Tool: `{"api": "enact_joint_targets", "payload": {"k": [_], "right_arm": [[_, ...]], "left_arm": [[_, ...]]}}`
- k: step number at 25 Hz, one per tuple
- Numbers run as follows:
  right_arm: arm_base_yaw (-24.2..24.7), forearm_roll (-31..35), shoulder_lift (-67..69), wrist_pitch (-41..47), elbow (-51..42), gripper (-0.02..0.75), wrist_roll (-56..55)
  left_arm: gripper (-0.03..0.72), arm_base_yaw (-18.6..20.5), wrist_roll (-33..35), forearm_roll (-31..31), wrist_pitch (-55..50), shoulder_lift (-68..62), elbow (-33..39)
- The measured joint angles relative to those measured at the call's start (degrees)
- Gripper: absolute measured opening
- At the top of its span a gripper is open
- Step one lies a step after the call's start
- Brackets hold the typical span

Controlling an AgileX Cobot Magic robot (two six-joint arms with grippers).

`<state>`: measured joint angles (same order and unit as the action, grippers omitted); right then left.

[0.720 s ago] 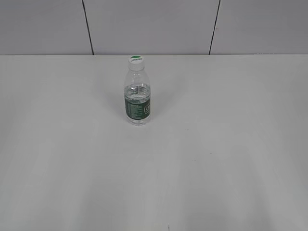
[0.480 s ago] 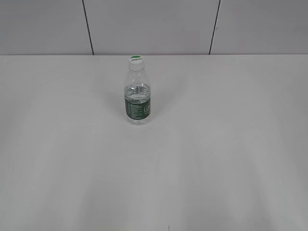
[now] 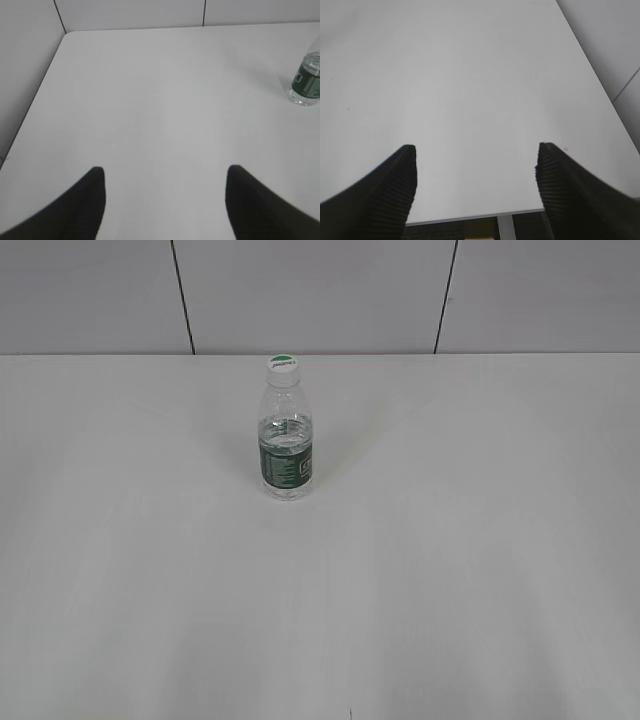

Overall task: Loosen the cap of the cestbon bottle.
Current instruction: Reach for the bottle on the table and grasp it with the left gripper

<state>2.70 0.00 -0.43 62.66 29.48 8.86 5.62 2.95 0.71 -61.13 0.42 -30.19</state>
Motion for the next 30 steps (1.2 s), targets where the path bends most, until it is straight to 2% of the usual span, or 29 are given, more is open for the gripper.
{"api": "enact_joint_targets", "payload": {"k": [5, 12, 18, 23, 30], "right_arm": [[0.00, 0.00, 0.00, 0.00, 0.00, 0.566, 0.00], [0.00, 0.00, 0.00, 0.00, 0.00, 0.566, 0.00], [0.00, 0.00, 0.00, 0.00, 0.00, 0.566, 0.00], [0.00, 0.00, 0.00, 0.00, 0.00, 0.566, 0.00], [0.00, 0.00, 0.00, 0.00, 0.00, 0.566, 0.00]], "left_arm": [[0.465, 0.00, 0.00, 0.18, 0.05, 0.00, -0.97], [0.465, 0.00, 0.00, 1.93, 7.30, -5.88, -9.26], [0.465, 0.00, 2.18, 5.42, 20.02, -19.89, -15.29], [0.465, 0.00, 5.55, 5.61, 32.84, -32.44, -19.21], [0.465, 0.00, 6.26, 5.61, 48.84, -51.54, -23.76]]}}
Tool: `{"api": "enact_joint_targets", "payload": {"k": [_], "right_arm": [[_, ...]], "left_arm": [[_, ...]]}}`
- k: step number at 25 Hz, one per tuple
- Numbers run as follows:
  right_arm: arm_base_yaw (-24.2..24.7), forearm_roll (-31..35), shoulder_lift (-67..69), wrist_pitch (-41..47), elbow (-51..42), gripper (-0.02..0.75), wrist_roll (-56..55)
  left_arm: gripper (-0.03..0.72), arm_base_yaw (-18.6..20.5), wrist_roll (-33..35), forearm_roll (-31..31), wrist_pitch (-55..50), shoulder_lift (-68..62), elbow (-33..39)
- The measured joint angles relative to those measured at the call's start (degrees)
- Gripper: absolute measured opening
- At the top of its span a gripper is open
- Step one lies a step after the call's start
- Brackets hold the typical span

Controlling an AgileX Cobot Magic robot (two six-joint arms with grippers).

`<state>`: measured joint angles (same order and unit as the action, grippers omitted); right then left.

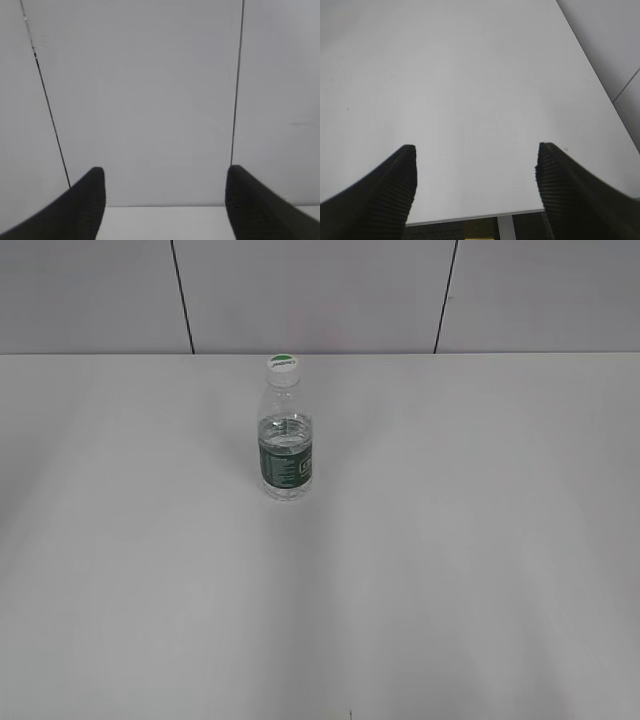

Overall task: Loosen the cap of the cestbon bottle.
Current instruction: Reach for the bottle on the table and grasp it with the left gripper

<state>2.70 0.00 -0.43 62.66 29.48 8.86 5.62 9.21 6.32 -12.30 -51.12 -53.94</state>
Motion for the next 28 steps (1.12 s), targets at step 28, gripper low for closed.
{"api": "enact_joint_targets", "payload": {"k": [28], "right_arm": [[0.00, 0.00, 0.00, 0.00, 0.00, 0.566, 0.00]], "left_arm": [[0.465, -6.51, -10.30, -13.27, 60.93, -49.45, 7.55]]}}
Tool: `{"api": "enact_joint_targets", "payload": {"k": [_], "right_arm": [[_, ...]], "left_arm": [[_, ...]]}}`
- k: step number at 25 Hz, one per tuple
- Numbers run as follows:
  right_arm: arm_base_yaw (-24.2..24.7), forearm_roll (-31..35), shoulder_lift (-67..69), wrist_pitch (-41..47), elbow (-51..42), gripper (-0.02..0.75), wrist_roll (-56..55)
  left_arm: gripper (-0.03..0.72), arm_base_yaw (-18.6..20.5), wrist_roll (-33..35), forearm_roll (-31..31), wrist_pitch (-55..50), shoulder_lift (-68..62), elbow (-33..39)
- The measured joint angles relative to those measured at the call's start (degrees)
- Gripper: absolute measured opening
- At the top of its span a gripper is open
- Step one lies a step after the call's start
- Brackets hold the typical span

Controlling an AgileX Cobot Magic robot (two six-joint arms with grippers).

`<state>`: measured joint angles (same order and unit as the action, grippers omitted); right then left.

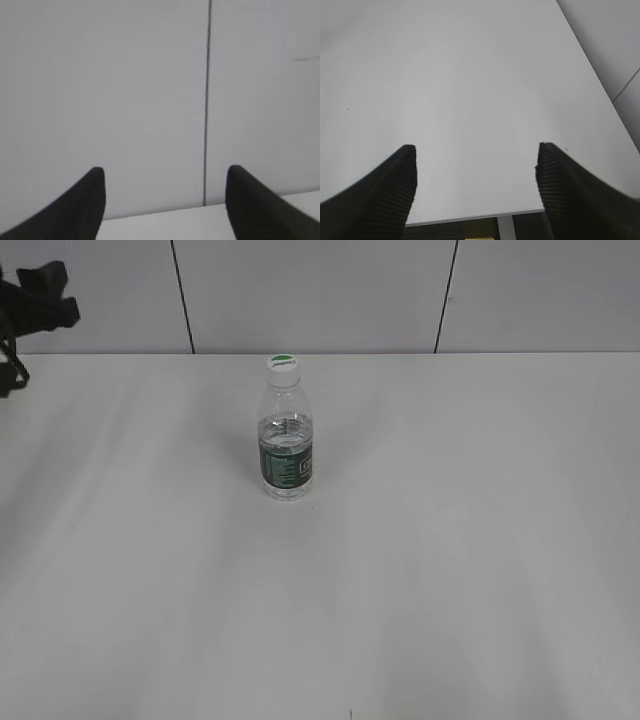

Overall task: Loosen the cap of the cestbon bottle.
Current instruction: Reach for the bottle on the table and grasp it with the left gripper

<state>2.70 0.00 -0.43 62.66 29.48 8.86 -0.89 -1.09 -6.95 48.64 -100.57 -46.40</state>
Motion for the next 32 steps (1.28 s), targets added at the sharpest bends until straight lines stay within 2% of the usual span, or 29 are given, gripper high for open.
{"api": "enact_joint_targets", "payload": {"k": [5, 12, 20, 26, 32], "right_arm": [[0.00, 0.00, 0.00, 0.00, 0.00, 0.566, 0.00], [0.00, 0.00, 0.00, 0.00, 0.00, 0.566, 0.00], [0.00, 0.00, 0.00, 0.00, 0.00, 0.566, 0.00], [0.00, 0.00, 0.00, -0.02, 0.00, 0.566, 0.00], [0.00, 0.00, 0.00, -0.02, 0.00, 0.566, 0.00]], "left_arm": [[0.465, 0.00, -5.77, -8.04, 8.25, -7.55, 0.13], [0.465, 0.06, -7.68, -18.26, 18.91, -14.51, 2.07], [0.449, 0.89, -7.01, -26.01, 20.11, -15.18, 12.33], [0.352, 1.96, -6.65, -37.86, 20.30, -15.18, 12.76], [0.324, 1.96, -7.17, -48.64, 20.30, -15.18, 12.76]]}}
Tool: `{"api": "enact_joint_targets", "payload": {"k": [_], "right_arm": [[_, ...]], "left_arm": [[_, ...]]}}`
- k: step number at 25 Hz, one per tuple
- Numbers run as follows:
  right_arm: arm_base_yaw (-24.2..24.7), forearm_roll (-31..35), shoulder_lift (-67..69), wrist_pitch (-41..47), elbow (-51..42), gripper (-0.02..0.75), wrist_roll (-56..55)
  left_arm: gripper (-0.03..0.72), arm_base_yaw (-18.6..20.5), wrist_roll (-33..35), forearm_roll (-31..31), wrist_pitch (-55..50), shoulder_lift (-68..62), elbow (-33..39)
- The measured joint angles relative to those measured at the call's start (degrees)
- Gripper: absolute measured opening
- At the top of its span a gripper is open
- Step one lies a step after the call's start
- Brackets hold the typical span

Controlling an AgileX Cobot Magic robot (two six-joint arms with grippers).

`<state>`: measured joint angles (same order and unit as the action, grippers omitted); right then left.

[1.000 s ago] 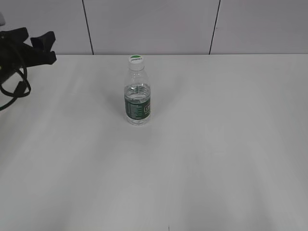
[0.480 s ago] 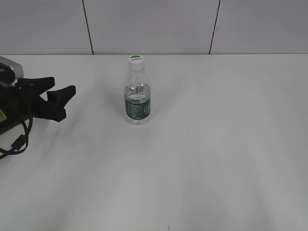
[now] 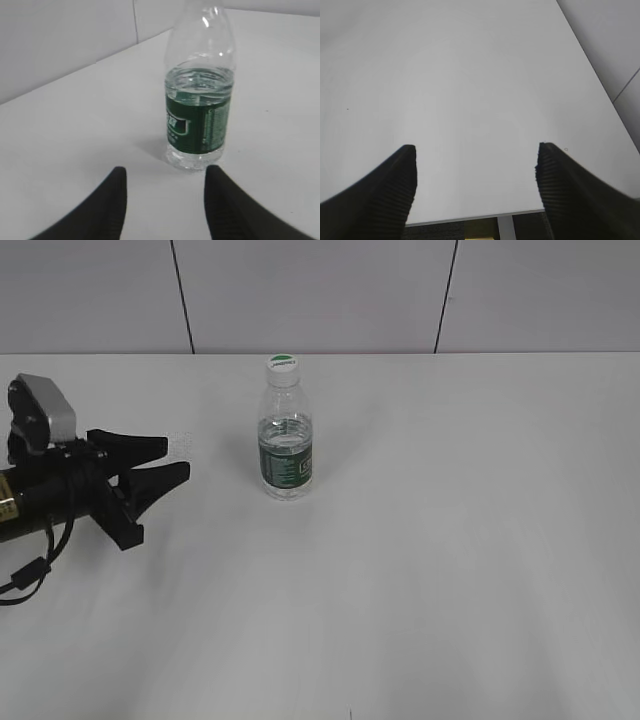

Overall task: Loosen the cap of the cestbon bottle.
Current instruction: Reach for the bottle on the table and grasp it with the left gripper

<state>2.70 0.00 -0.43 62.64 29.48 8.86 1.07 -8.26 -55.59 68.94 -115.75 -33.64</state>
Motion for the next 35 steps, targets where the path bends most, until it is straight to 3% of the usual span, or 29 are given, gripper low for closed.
{"api": "enact_joint_targets", "payload": {"k": [11, 17, 19, 23, 28, 35], "right_arm": [[0.00, 0.00, 0.00, 0.00, 0.00, 0.566, -0.06], [0.00, 0.00, 0.00, 0.00, 0.00, 0.566, -0.06], [0.00, 0.00, 0.00, 0.00, 0.00, 0.566, -0.06], [0.00, 0.00, 0.00, 0.00, 0.00, 0.566, -0.06], [0.00, 0.00, 0.00, 0.00, 0.00, 0.566, -0.06], [0.00, 0.00, 0.00, 0.00, 0.00, 0.566, -0.06]], "left_arm": [[0.335, 0.00, -3.81, -5.93, 0.01, 0.00, 0.00], [0.546, 0.00, -4.01, -6.99, 0.06, 0.00, 0.00], [0.580, -0.58, -4.08, -6.92, 0.06, 0.00, 0.00], [0.587, -3.64, -4.08, -3.35, 0.06, 0.00, -0.51], [0.587, -7.24, -4.08, 5.96, 0.32, -0.89, -1.93], [0.587, -9.30, -4.08, 7.48, 0.37, -6.22, -5.26]]}}
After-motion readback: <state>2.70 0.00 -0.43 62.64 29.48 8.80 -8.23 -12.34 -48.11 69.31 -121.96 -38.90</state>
